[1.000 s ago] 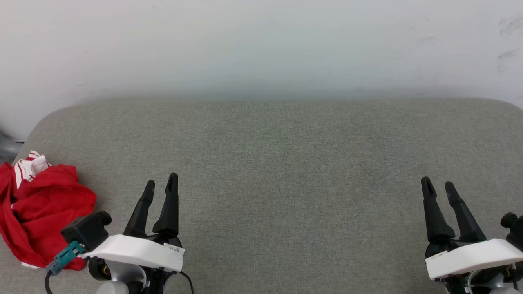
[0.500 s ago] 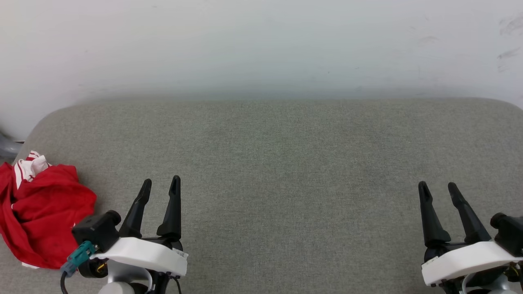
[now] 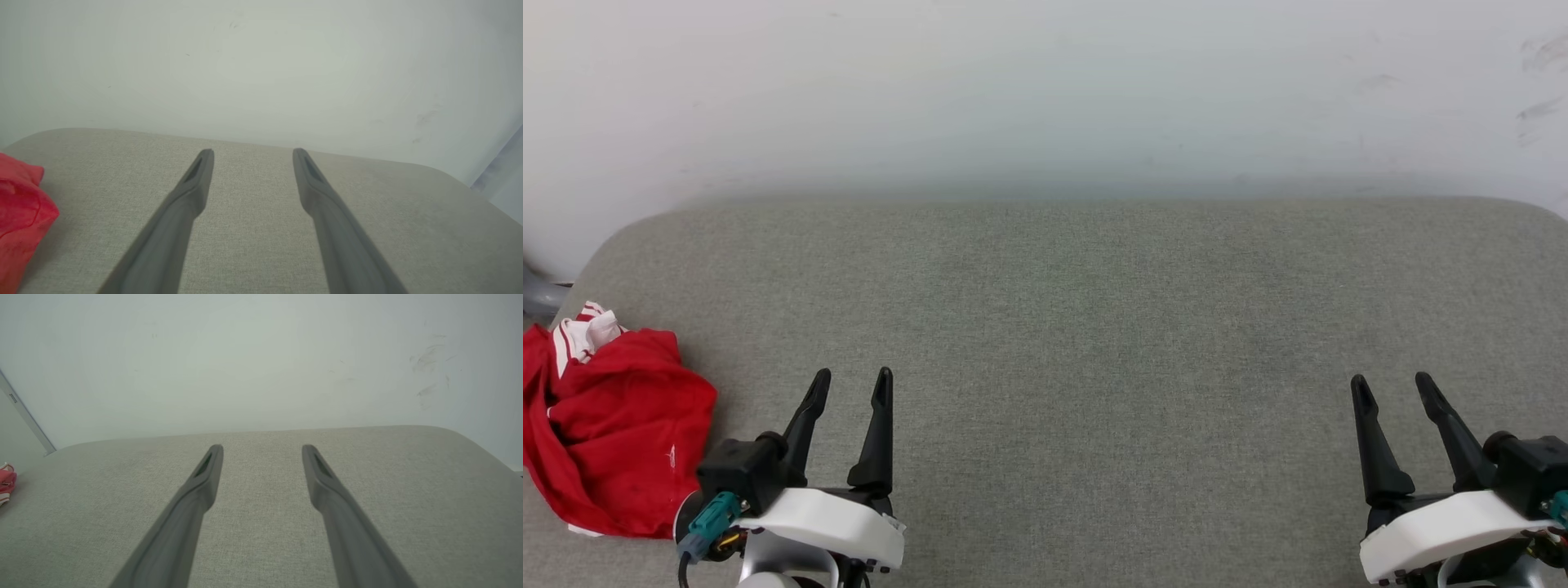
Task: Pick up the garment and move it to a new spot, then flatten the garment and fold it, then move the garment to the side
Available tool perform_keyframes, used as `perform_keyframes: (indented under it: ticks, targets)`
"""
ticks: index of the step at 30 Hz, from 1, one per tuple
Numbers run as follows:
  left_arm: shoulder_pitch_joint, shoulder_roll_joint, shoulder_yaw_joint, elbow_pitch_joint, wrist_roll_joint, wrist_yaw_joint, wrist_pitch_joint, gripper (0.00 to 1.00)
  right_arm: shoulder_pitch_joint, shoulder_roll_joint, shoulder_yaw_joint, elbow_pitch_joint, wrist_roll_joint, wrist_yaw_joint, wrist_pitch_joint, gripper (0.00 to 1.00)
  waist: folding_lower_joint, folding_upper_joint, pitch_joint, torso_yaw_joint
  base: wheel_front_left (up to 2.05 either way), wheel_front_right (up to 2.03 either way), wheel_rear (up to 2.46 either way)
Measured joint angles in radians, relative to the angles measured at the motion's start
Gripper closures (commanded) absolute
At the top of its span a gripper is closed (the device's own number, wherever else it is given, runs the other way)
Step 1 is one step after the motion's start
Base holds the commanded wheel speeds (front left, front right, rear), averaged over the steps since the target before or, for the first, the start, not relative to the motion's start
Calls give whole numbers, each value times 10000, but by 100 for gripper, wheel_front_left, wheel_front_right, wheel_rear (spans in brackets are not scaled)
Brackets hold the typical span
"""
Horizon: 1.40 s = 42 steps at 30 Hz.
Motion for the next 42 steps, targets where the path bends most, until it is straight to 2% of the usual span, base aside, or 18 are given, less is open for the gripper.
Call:
perform_keyframes:
  ticks: [25,33,42]
  targets:
    - [-3,-182,125,176,1436,-270,-510,0,96,19,-58,-205,-1175,2,-153,0,0,0,24,208,0,0,0]
    - [-45,-309,286,336,1894,-309,-652,0,107,21,153,-305,-1611,2,-265,0,0,0,24,805,0,0,0]
    - [-150,-435,633,407,2063,-360,-779,0,97,27,453,-267,-1847,4,-403,0,0,0,32,2018,0,0,0]
